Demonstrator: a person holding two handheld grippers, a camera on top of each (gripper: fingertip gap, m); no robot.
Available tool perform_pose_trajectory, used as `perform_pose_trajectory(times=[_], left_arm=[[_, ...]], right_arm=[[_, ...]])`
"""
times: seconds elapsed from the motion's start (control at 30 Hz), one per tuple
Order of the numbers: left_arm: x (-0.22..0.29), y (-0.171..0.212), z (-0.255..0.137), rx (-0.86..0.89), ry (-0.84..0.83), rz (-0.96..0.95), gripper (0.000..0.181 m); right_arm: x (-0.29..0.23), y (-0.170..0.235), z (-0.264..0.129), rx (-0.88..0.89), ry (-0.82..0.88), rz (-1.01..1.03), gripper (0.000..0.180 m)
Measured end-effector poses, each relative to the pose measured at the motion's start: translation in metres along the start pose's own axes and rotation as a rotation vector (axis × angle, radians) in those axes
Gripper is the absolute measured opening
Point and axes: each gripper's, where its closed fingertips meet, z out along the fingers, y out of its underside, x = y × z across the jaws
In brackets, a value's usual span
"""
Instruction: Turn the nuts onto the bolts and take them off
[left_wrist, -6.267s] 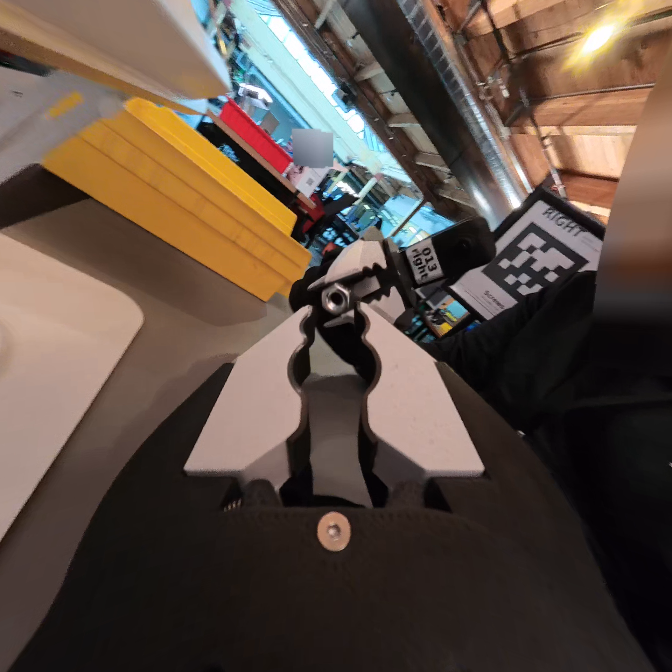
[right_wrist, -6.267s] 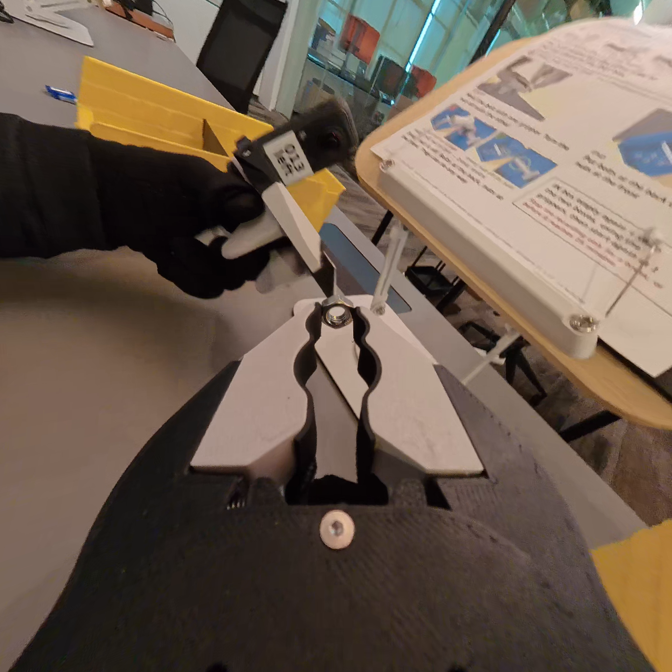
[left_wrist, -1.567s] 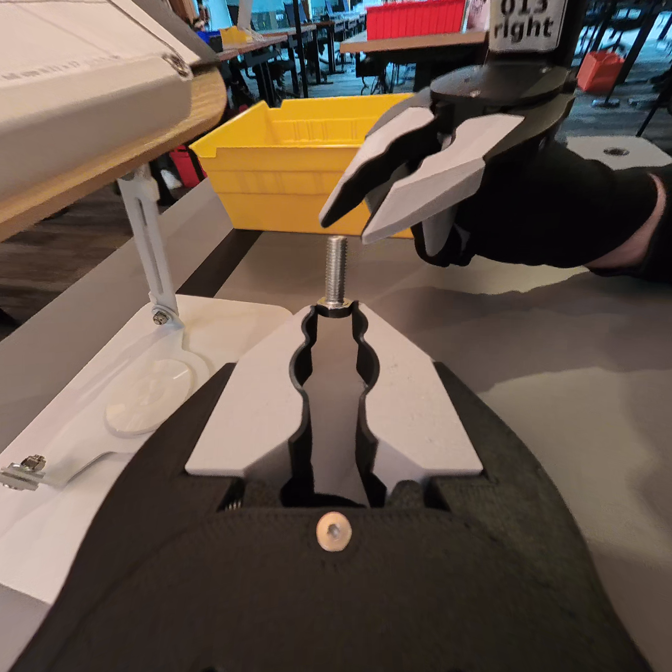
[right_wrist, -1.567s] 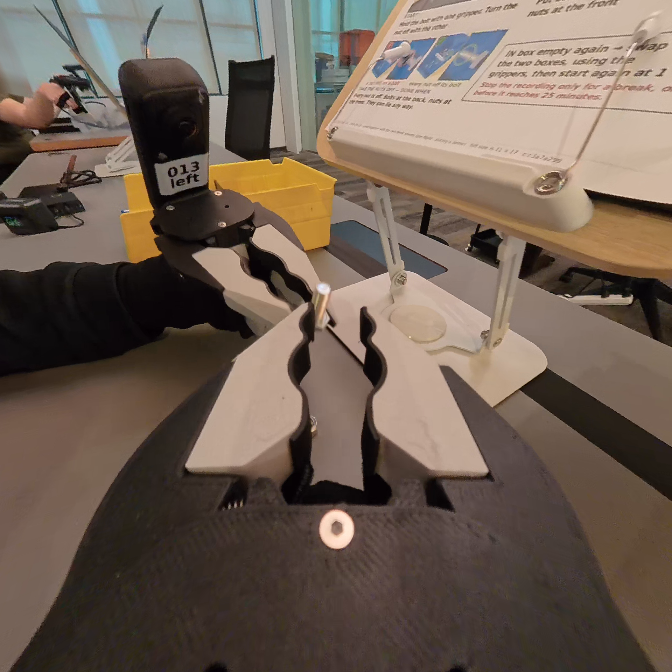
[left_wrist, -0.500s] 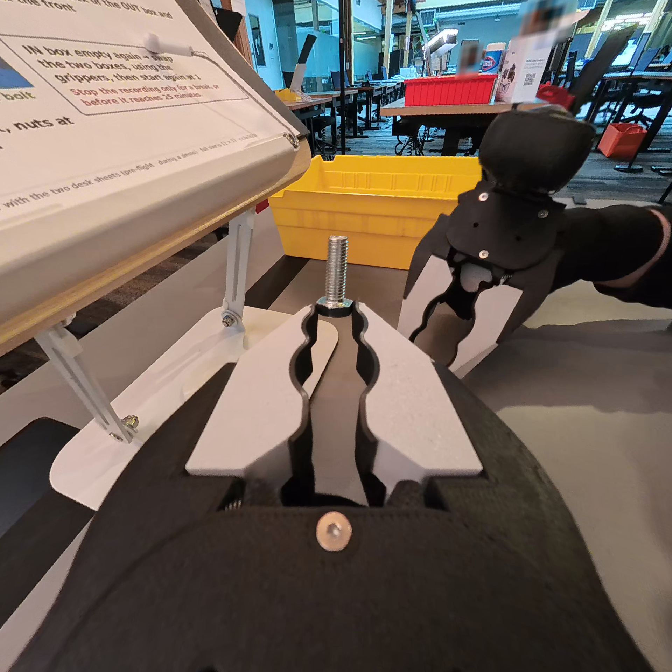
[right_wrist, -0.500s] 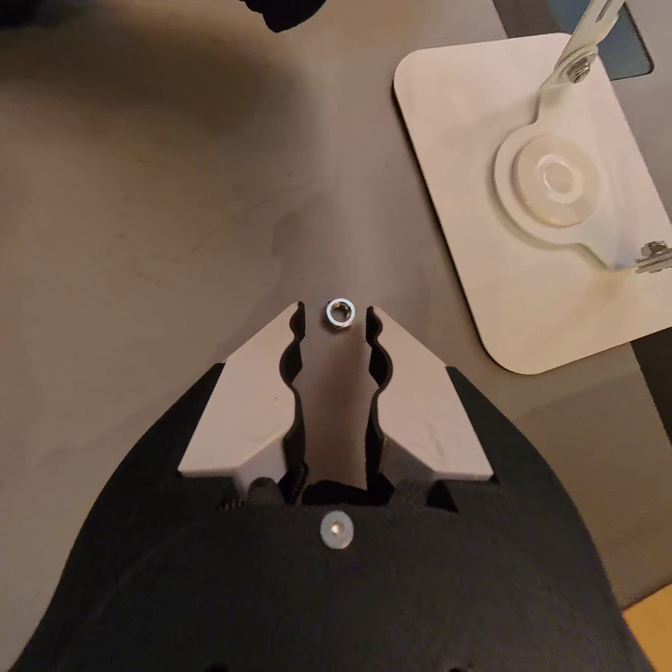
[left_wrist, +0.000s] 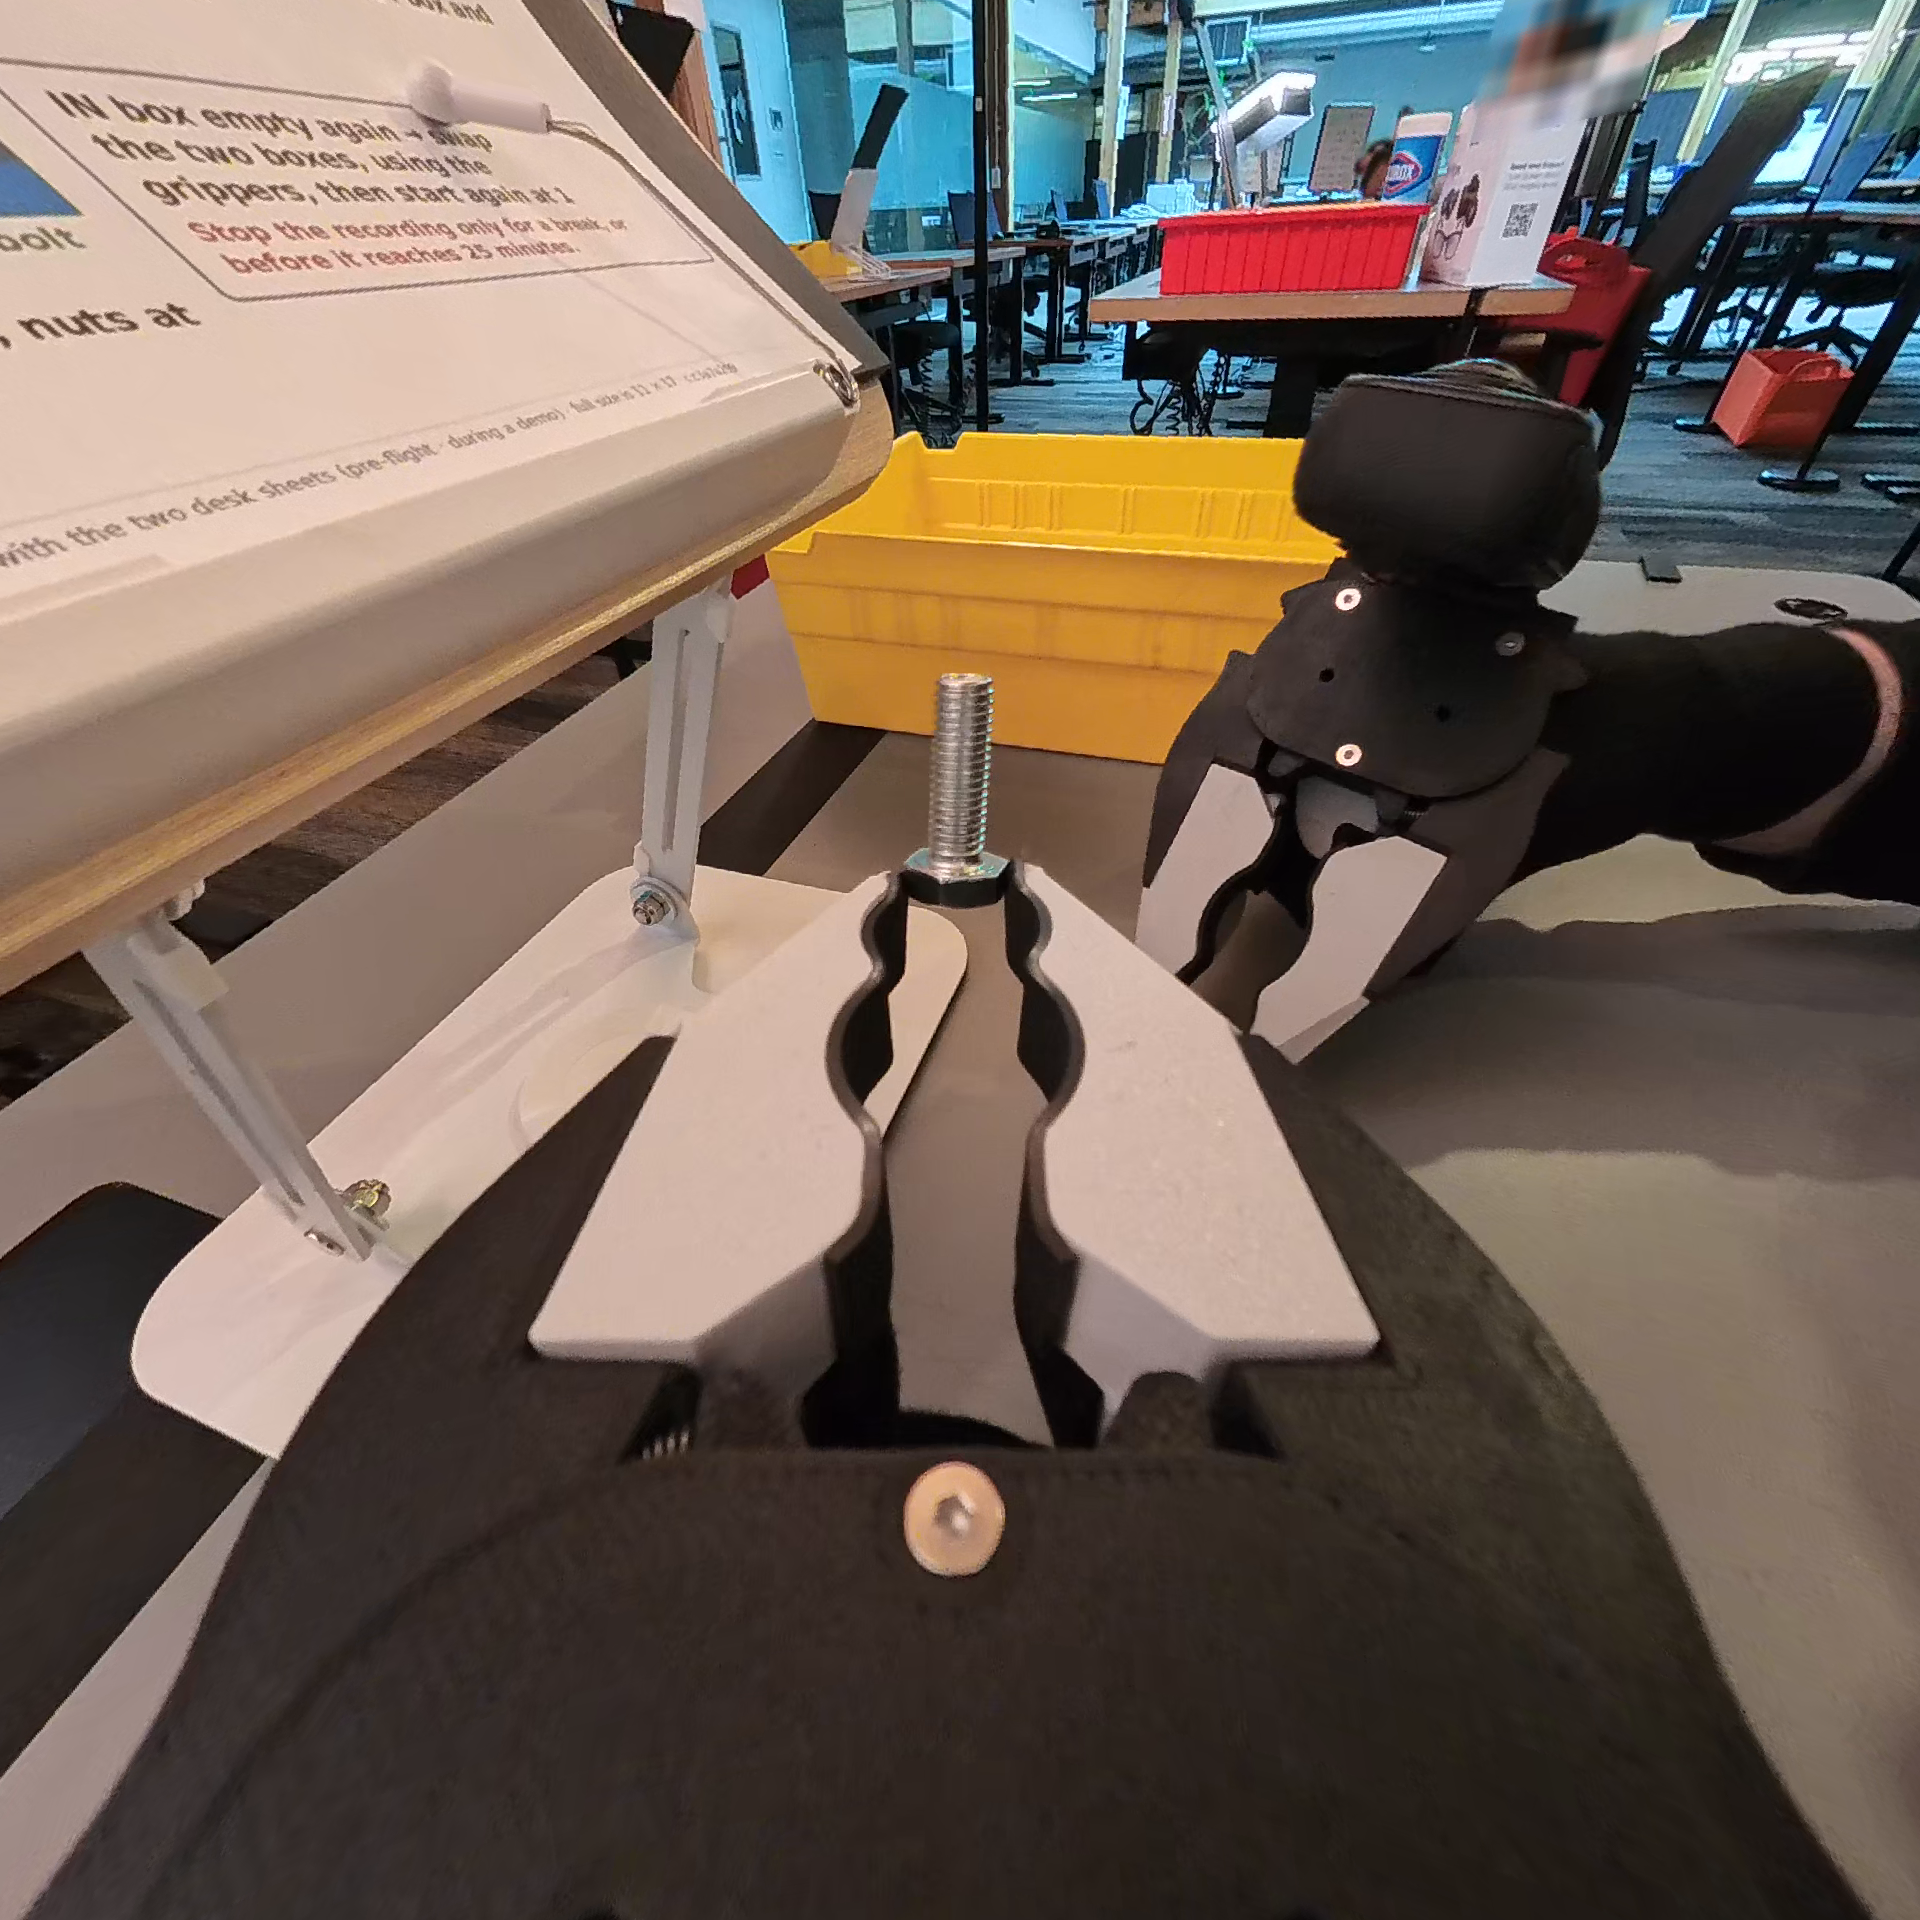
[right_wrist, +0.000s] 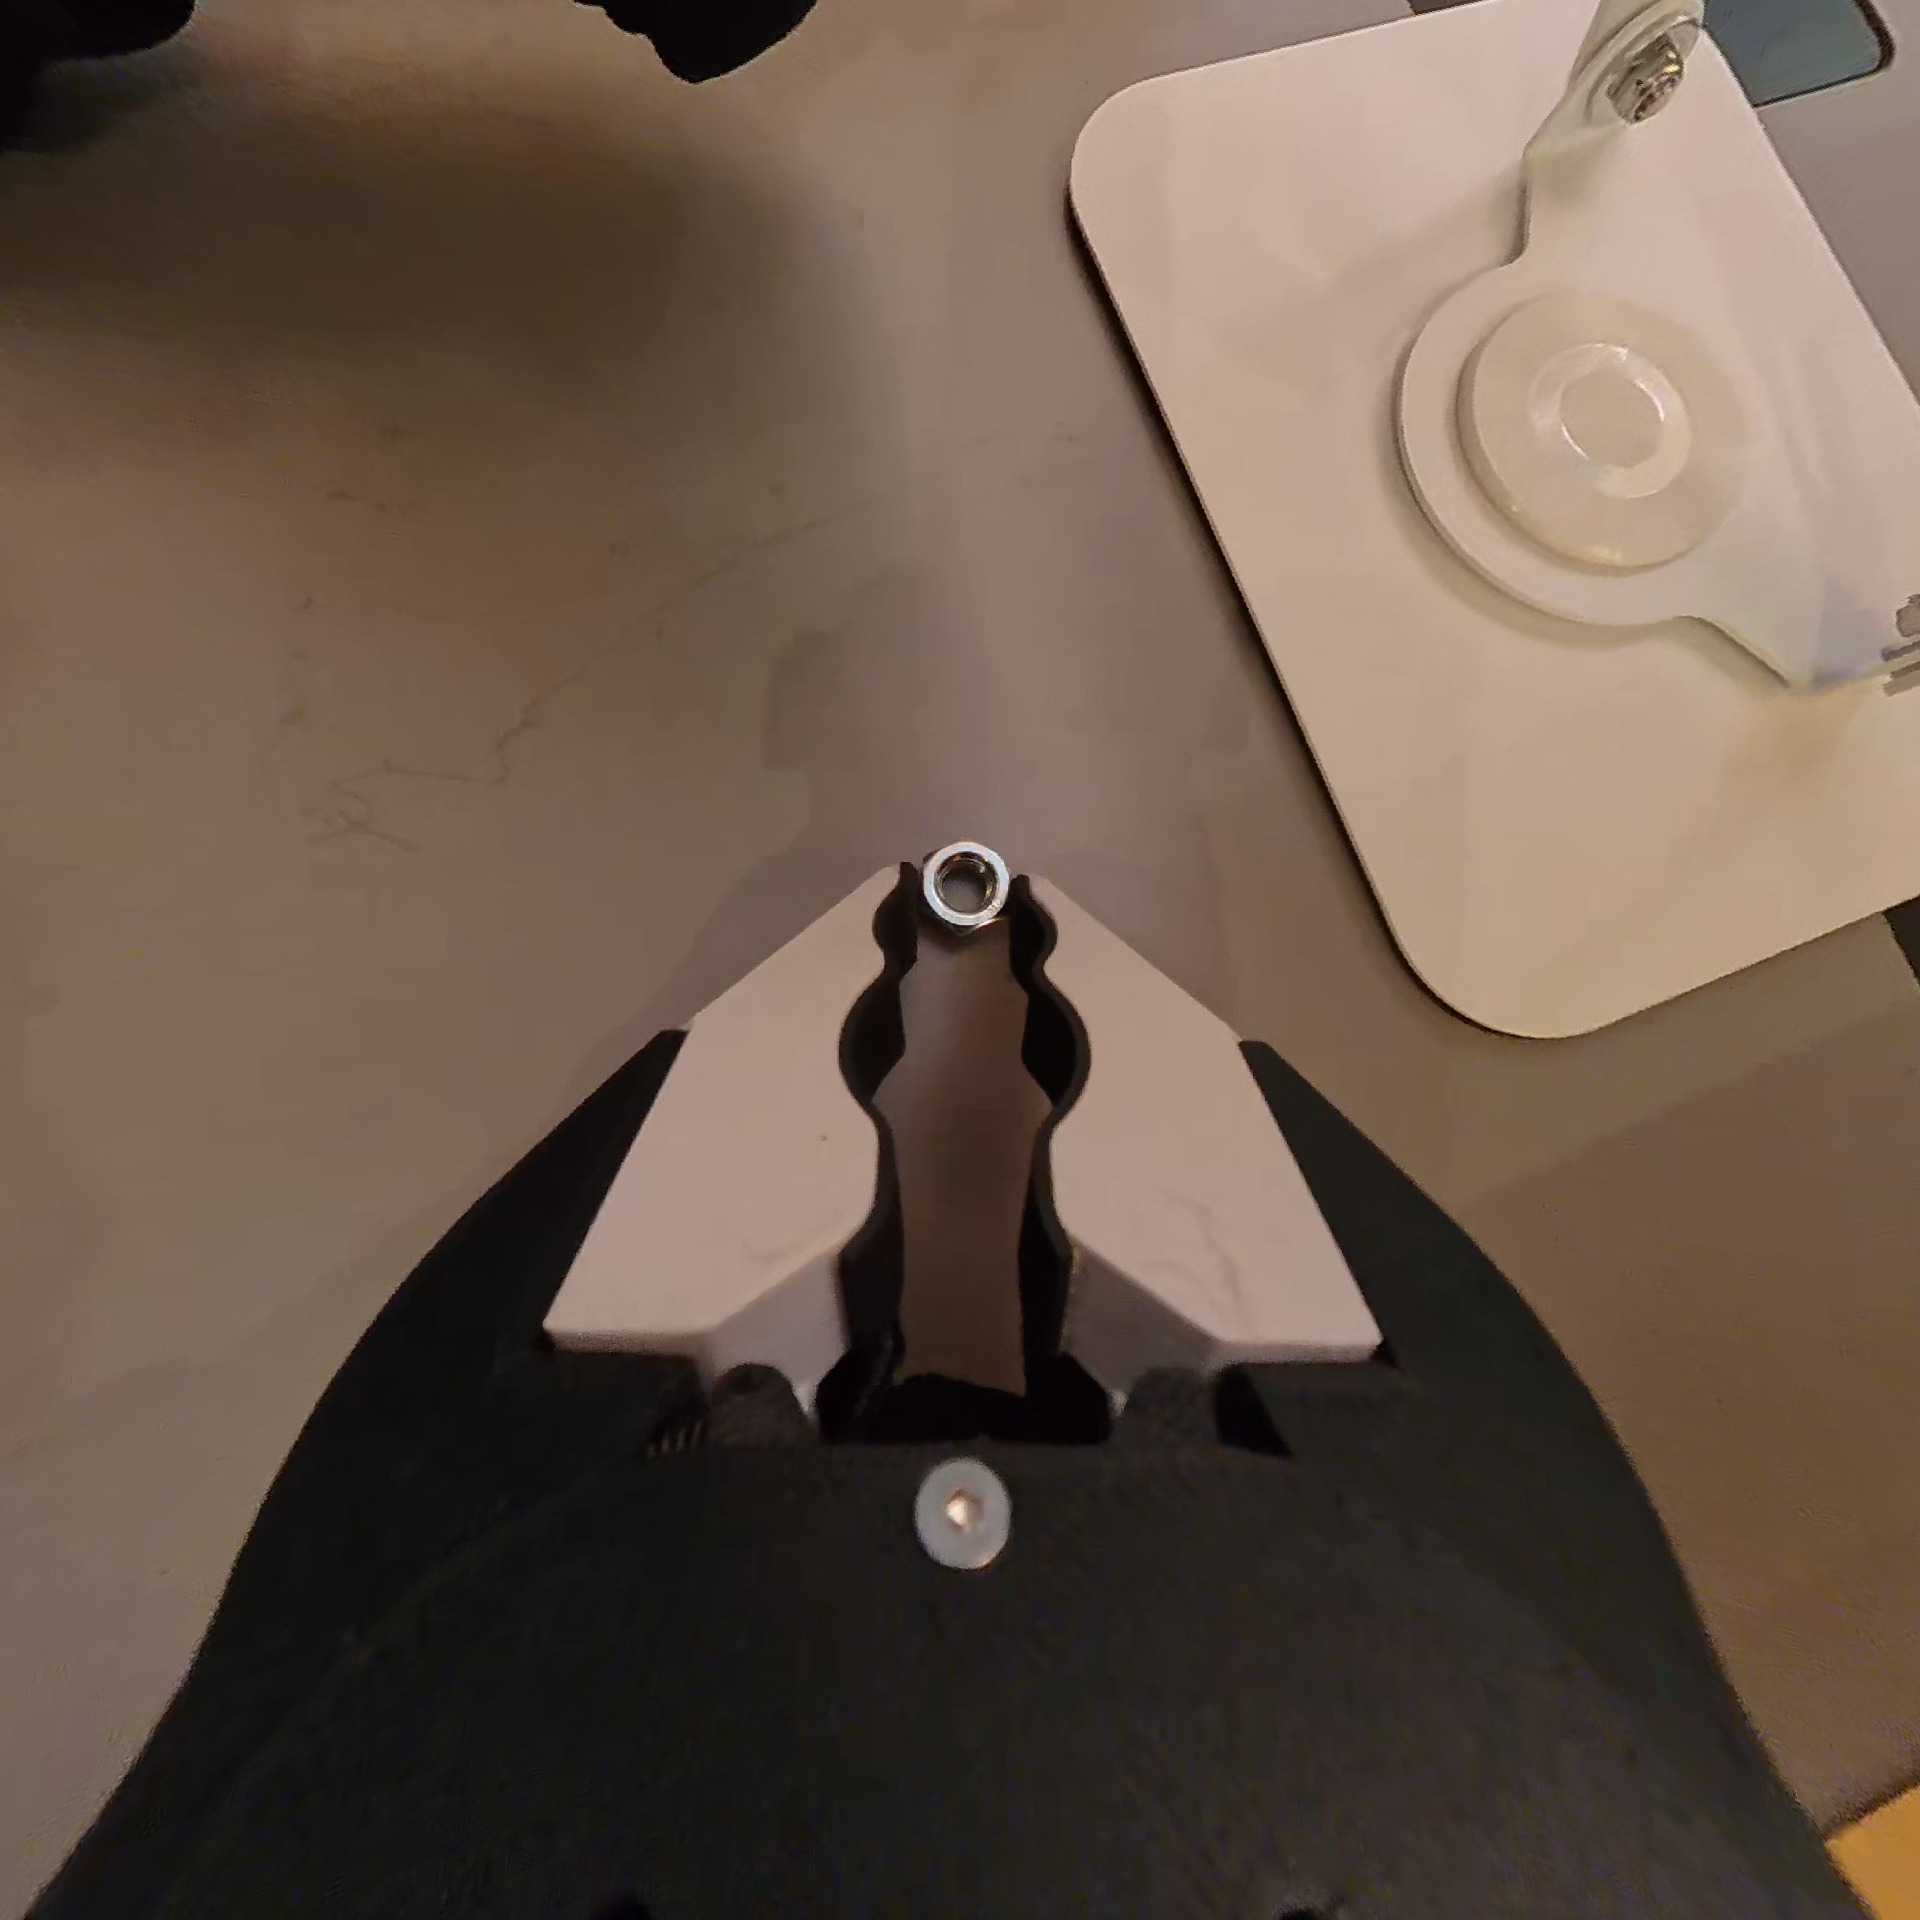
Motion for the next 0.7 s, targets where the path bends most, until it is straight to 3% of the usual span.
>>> perform_pose_trajectory(times=[0.03, 0.47, 0.7], left_arm=[[0.000, 0.000, 0.000, 0.001, 0.001, 0.001, 0.017], [0.019, -0.010, 0.003, 0.029, 0.095, 0.000, 0.017], [0.031, -0.016, 0.002, 0.047, 0.159, -0.007, 0.017]], right_arm=[[0.002, 0.001, -0.001, -0.002, 0.008, 0.003, 0.015], [0.022, -0.092, -0.103, 0.268, 0.065, -0.112, 0.015], [0.019, -0.124, -0.121, 0.322, 0.005, -0.195, 0.015]])
